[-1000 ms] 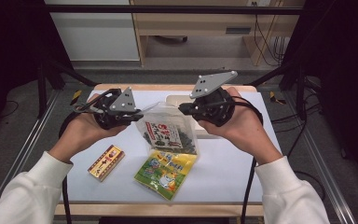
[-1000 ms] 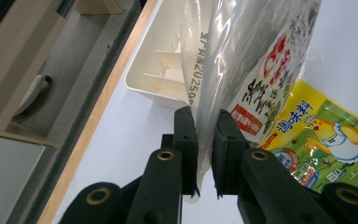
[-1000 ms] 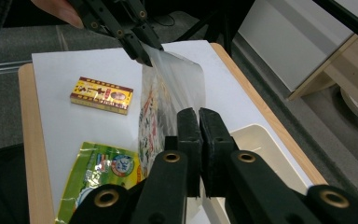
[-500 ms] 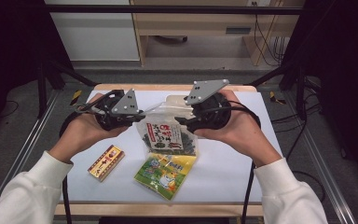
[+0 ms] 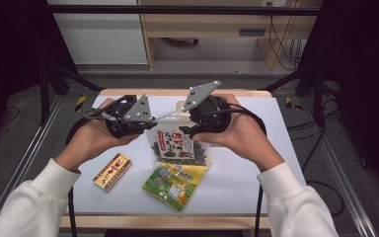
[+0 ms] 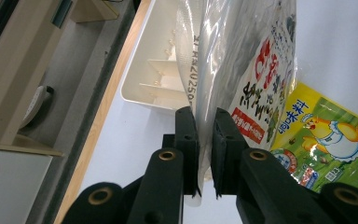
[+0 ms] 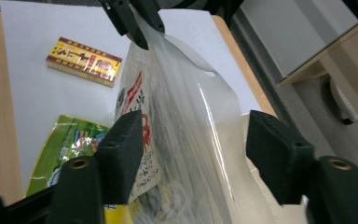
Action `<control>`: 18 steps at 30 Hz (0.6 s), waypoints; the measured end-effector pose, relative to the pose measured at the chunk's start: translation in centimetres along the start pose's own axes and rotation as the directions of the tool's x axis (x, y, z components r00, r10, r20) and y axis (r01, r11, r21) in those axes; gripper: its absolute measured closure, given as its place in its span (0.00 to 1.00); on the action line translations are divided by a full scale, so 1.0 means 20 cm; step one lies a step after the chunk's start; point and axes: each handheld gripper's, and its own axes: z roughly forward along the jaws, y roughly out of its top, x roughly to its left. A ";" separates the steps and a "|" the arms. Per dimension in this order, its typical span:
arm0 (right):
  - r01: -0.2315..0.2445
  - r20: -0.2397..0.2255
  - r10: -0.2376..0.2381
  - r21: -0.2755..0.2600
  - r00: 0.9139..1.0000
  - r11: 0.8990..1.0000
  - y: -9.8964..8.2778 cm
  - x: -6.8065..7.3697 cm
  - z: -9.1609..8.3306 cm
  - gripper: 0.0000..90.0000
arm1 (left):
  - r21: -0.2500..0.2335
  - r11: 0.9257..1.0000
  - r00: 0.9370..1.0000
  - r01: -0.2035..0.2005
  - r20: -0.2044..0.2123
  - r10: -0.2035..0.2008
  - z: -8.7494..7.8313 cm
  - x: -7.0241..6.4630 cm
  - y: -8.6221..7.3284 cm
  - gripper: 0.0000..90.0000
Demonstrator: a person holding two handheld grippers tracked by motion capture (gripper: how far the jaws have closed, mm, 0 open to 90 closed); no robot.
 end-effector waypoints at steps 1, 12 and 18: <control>0.000 0.000 0.000 0.000 1.000 1.000 0.00 0.00 0.00 0.47 | -0.001 1.000 1.000 -0.002 0.000 0.002 0.00 0.00 0.00 0.91; -0.018 -0.038 0.021 0.084 0.999 0.996 0.00 0.00 0.05 0.79 | 0.002 1.000 1.000 -0.013 0.006 0.013 0.01 -0.01 0.03 0.91; -0.059 -0.090 0.067 0.083 0.994 0.995 -0.02 -0.03 0.05 0.91 | -0.019 1.000 1.000 -0.020 0.004 0.020 0.01 0.00 0.03 0.90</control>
